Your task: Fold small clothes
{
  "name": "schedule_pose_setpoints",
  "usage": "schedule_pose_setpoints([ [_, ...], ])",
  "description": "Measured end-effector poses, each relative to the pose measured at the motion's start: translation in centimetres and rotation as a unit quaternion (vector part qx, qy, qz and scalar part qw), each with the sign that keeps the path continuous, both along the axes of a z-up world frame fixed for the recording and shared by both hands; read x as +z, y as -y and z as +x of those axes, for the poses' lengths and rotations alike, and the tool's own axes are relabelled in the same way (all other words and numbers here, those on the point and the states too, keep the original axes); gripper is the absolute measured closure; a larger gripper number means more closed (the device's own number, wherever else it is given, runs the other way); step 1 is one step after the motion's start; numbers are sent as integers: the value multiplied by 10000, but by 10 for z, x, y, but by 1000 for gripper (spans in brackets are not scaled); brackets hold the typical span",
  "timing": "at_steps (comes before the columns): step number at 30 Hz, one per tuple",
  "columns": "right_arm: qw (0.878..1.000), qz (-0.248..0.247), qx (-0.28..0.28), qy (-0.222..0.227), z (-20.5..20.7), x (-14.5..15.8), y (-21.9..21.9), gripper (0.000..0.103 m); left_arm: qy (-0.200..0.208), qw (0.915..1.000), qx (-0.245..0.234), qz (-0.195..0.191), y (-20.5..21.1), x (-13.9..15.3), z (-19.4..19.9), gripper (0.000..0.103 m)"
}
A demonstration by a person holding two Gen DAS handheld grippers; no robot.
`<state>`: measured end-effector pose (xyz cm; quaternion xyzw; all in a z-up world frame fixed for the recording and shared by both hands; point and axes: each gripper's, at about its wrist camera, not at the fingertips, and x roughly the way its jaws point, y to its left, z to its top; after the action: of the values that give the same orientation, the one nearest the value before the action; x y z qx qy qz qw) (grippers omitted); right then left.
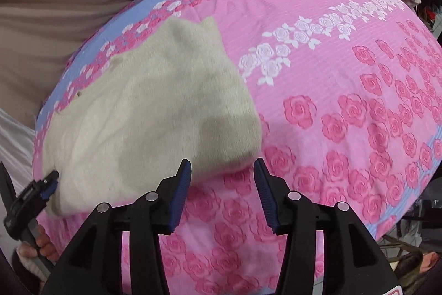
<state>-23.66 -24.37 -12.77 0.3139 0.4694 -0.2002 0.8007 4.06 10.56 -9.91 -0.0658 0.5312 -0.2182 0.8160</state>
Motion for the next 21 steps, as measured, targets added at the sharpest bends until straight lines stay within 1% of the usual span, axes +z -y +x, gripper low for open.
schedule_pose_setpoints([
  [3,9999,59,119,12,4,-5,2,55,-22,9997,189,-146,-8,8,-7,51],
  [5,9996,104,254,38,13,-9,4,54,47,9992,368,-179,-14,14,-14,51],
  [6,9994,119,333,33,18,-11,6,53,85,9988,458,-166,-16,17,-17,49],
  [7,9992,129,391,15,23,-13,8,48,119,9983,556,-142,-18,18,-21,42],
  [8,9987,178,471,29,28,-16,10,46,183,9972,711,-109,-20,19,-25,41],
  [10,9972,296,686,37,35,-21,15,46,220,9955,915,-58,-21,19,-31,40],
  [11,9965,350,758,29,35,-22,18,46,158,9940,1082,9,-19,17,-35,40],
  [13,9943,510,914,182,29,-21,23,46,-5,9916,1289,-76,-15,15,-39,40],
  [14,9933,529,1006,230,26,-21,25,46,-38,9906,1361,-147,-12,15,-42,40],
  [17,9906,599,1211,202,17,-29,30,43,-122,9892,1454,-125,3,13,-45,39],
  [19,9886,799,1262,205,15,-37,33,43,-249,9873,1558,-195,10,11,-46,35],
  [21,9872,971,1229,289,16,-41,35,39,-381,9822,1799,-370,6,8,-48,34],
])
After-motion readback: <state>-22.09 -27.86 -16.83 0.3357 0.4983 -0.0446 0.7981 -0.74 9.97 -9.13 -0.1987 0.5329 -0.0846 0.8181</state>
